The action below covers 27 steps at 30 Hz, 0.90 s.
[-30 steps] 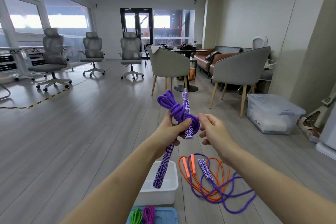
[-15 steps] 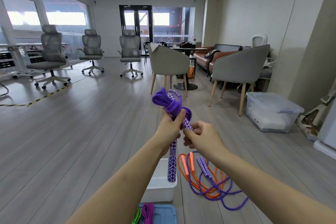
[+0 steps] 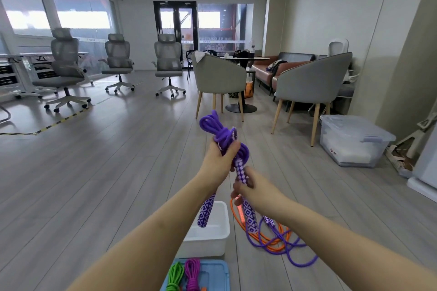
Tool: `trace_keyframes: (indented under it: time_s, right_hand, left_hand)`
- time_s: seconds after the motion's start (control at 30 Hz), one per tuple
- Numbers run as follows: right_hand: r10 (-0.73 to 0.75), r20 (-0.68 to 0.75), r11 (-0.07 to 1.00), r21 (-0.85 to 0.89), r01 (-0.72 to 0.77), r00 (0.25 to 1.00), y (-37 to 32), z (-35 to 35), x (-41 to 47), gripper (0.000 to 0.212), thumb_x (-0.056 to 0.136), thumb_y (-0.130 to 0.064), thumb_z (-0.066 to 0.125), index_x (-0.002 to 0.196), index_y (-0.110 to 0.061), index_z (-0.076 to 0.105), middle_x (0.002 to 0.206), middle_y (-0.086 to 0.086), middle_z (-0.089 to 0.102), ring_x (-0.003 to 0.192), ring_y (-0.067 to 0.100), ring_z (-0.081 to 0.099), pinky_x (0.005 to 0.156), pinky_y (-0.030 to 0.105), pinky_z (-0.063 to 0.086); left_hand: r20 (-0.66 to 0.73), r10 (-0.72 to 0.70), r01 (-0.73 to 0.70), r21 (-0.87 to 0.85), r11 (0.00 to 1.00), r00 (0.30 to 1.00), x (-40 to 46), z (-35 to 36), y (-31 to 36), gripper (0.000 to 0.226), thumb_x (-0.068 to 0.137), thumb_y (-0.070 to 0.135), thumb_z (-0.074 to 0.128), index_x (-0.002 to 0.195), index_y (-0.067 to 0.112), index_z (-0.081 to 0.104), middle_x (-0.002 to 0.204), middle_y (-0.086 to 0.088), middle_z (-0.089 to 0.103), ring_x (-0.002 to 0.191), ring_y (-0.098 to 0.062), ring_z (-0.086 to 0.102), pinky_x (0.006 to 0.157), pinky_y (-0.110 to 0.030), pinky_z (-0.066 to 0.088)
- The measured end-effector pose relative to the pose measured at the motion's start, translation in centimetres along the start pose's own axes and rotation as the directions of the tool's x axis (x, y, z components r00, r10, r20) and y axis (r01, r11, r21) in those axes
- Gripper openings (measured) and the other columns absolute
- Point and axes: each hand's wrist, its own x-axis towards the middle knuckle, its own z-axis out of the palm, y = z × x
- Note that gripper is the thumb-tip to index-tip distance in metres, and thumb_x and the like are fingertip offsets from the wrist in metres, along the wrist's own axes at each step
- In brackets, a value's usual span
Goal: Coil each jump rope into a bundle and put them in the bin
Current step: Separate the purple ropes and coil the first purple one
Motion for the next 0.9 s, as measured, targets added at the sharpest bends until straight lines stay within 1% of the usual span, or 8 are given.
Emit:
trace_keyframes:
  time_s: [0.1,0.23,0.3,0.37,0.47,0.53,0.7,0.9]
  right_hand:
    - [0.048,0.181,0.976,-0.217,-0.008,0.982,2.1,-0.1,-1.2,0.015,0.099,-0.025,0.062,0.113,-0.026,0.059,0.097,-0.003,0.074,0.088,0.016,0.074,0.089,0.041,0.060]
    - [0.048,0.191,0.959,-0.282,0.008,0.980,2.8,-1.1,-1.1,0.024,0.096,-0.034,0.068,0.118,-0.038,0.059,0.106,-0.012,0.070,0.100,0.009,0.068,0.093,0.040,0.057]
    - [0.077,0.213,0.971,-0.236,-0.025,0.974,2.4,-2.2,-0.7,0.038,0.097,-0.024,0.068,0.132,-0.035,0.057,0.123,-0.010,0.065,0.108,0.008,0.065,0.091,0.028,0.056]
    - [0.073,0.119,0.969,-0.243,-0.043,0.990,2.0,-3.4,-0.2,0.043,0.097,-0.010,0.061,0.135,-0.028,0.056,0.131,-0.003,0.063,0.112,0.012,0.063,0.091,0.029,0.056]
    - [0.020,-0.149,0.992,-0.116,-0.038,0.989,0.4,-5.0,0.5,0.034,0.096,0.002,0.049,0.118,-0.020,0.062,0.118,0.003,0.068,0.094,0.011,0.063,0.073,0.022,0.051]
    - [-0.015,-0.236,1.000,0.017,0.019,0.972,-0.8,-5.3,0.4,0.030,0.098,0.002,0.050,0.114,-0.020,0.063,0.113,0.002,0.070,0.097,0.013,0.065,0.072,0.020,0.048]
    - [-0.114,-0.185,0.938,0.305,0.167,0.976,-2.6,-4.5,-0.2,0.030,0.107,-0.017,0.051,0.136,-0.021,0.057,0.118,-0.004,0.071,0.109,0.011,0.068,0.088,0.023,0.055]
    - [-0.133,-0.188,0.863,0.461,0.207,0.973,-3.7,-5.0,0.0,0.039,0.106,-0.008,0.044,0.142,-0.019,0.051,0.120,0.005,0.069,0.105,0.020,0.070,0.091,0.031,0.058]
  left_hand:
    - [-0.145,-0.024,0.024,0.001,1.000,0.989,0.7,-1.0,-0.1,0.038,0.103,0.037,0.057,0.132,0.015,0.046,0.092,-0.008,0.066,0.063,-0.011,0.058,0.049,-0.018,0.045]
    - [-0.053,-0.020,0.023,0.055,0.998,0.998,0.1,-1.4,-0.3,0.036,0.103,0.038,0.056,0.131,0.019,0.043,0.091,-0.007,0.066,0.060,-0.009,0.057,0.051,-0.020,0.046]
    - [0.010,-0.041,0.041,0.080,0.996,0.999,-0.3,-1.5,0.2,0.038,0.102,0.044,0.056,0.132,0.026,0.040,0.089,-0.005,0.068,0.060,-0.010,0.057,0.052,-0.023,0.046]
    - [0.051,-0.051,0.045,0.119,0.992,0.997,-0.7,-1.6,0.6,0.038,0.102,0.043,0.056,0.132,0.030,0.037,0.086,-0.005,0.068,0.057,-0.011,0.056,0.051,-0.023,0.045]
    - [0.123,-0.022,-0.003,0.195,0.981,0.992,-1.5,-1.4,0.6,0.040,0.103,0.035,0.058,0.134,0.032,0.034,0.080,-0.006,0.066,0.051,-0.012,0.055,0.048,-0.021,0.044]
    - [0.198,-0.005,-0.040,0.224,0.974,0.980,-1.8,-1.1,0.6,0.040,0.103,0.031,0.058,0.135,0.034,0.033,0.075,-0.005,0.063,0.049,-0.012,0.053,0.047,-0.021,0.044]
    - [0.340,-0.031,-0.075,0.292,0.954,0.940,-2.3,-0.3,0.3,0.041,0.102,0.034,0.059,0.134,0.038,0.035,0.069,0.000,0.060,0.048,-0.011,0.047,0.045,-0.025,0.042]
    - [0.414,0.027,-0.140,0.246,0.959,0.910,-3.4,0.3,1.2,0.036,0.106,0.027,0.053,0.138,0.023,0.038,0.091,0.003,0.060,0.062,0.007,0.060,0.057,-0.011,0.047]
